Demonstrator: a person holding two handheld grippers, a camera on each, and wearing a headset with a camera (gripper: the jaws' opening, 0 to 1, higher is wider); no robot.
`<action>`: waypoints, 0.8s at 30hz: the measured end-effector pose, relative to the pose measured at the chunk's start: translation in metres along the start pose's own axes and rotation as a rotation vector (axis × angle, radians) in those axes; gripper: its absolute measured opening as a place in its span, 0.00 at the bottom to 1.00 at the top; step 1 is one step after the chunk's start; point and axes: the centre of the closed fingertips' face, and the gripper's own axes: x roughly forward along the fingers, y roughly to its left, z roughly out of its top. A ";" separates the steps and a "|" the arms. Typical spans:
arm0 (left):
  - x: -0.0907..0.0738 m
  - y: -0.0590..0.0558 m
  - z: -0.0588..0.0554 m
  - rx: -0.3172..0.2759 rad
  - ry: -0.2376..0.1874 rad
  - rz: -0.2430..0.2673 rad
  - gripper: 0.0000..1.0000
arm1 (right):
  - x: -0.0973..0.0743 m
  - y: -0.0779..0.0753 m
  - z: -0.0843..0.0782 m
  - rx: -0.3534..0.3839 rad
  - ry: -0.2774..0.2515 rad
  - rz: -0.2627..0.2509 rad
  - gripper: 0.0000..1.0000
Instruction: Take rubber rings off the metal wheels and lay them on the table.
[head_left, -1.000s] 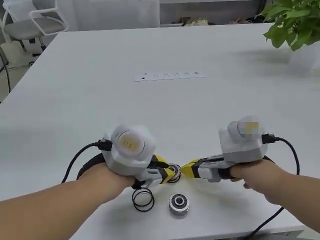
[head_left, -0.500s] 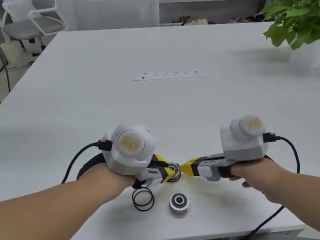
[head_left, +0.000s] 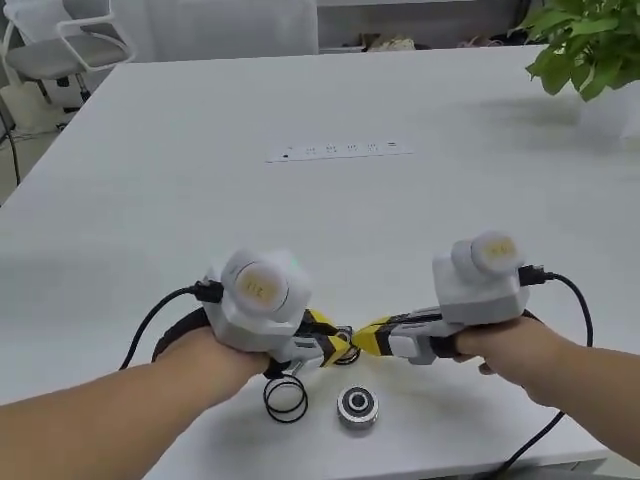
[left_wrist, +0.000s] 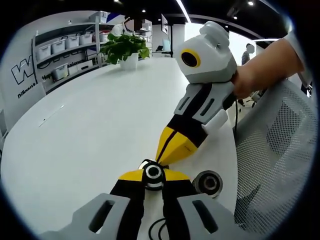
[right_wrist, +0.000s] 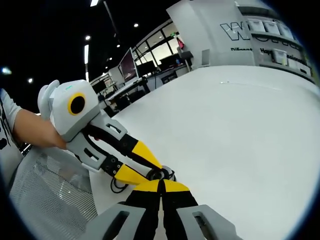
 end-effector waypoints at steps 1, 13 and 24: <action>0.000 0.000 0.000 0.002 0.000 0.000 0.07 | -0.001 -0.001 0.000 0.008 -0.004 0.003 0.00; 0.000 -0.001 0.000 0.004 -0.001 -0.002 0.07 | 0.000 0.000 0.000 0.006 -0.008 0.010 0.00; 0.000 -0.001 0.000 0.002 -0.005 -0.002 0.07 | 0.002 0.006 0.003 0.005 -0.021 0.029 0.00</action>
